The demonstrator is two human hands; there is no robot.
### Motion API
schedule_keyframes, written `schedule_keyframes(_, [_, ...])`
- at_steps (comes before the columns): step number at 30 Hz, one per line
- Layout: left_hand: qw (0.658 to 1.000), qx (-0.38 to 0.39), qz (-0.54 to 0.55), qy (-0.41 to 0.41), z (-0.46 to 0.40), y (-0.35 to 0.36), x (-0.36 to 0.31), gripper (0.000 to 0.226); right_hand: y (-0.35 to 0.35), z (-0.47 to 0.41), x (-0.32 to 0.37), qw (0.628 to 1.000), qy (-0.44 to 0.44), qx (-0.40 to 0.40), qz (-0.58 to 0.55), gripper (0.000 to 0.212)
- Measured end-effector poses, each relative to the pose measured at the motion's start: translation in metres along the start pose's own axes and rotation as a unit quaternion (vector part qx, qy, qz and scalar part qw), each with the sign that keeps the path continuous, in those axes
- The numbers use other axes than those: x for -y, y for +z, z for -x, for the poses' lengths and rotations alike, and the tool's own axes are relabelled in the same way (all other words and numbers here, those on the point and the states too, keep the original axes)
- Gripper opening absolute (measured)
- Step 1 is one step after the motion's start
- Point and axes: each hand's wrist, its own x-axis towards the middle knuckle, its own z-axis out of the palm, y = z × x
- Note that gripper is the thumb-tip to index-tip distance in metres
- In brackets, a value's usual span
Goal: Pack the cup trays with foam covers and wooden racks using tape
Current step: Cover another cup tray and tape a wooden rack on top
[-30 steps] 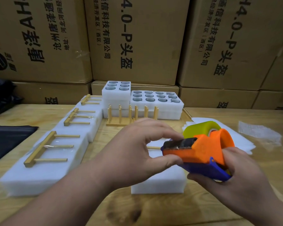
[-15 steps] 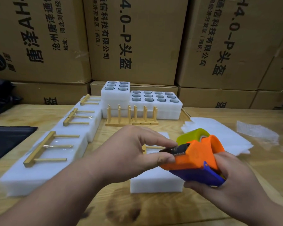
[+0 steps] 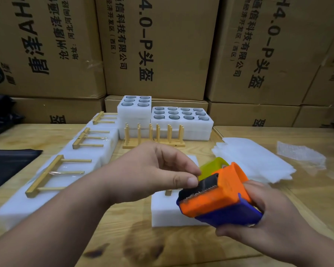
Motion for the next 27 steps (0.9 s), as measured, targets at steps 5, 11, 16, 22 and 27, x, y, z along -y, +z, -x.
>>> schedule_keyframes(5, [0.993,-0.098,-0.06,0.01,-0.001,0.005,-0.002,0.011,0.0,-0.003,0.0,0.999,0.04,0.023,-0.008,0.045])
schedule_keyframes(11, [0.964,-0.183,-0.191,0.021,0.004,0.014,-0.01,0.006,0.008,-0.009,-0.007,0.993,0.088,0.048,-0.058,0.054])
schedule_keyframes(16, [0.95,-0.223,-0.218,0.013,0.006,0.017,-0.012,0.011,0.008,-0.01,-0.012,0.991,0.093,0.068,-0.064,0.052])
schedule_keyframes(22, [0.932,-0.286,-0.223,0.015,0.009,0.01,-0.021,0.008,0.005,-0.009,-0.024,0.987,0.111,0.07,-0.087,0.052])
schedule_keyframes(27, [0.914,-0.367,-0.164,0.05,0.021,-0.033,-0.036,0.002,-0.01,-0.002,-0.045,0.979,0.173,0.083,-0.061,0.05])
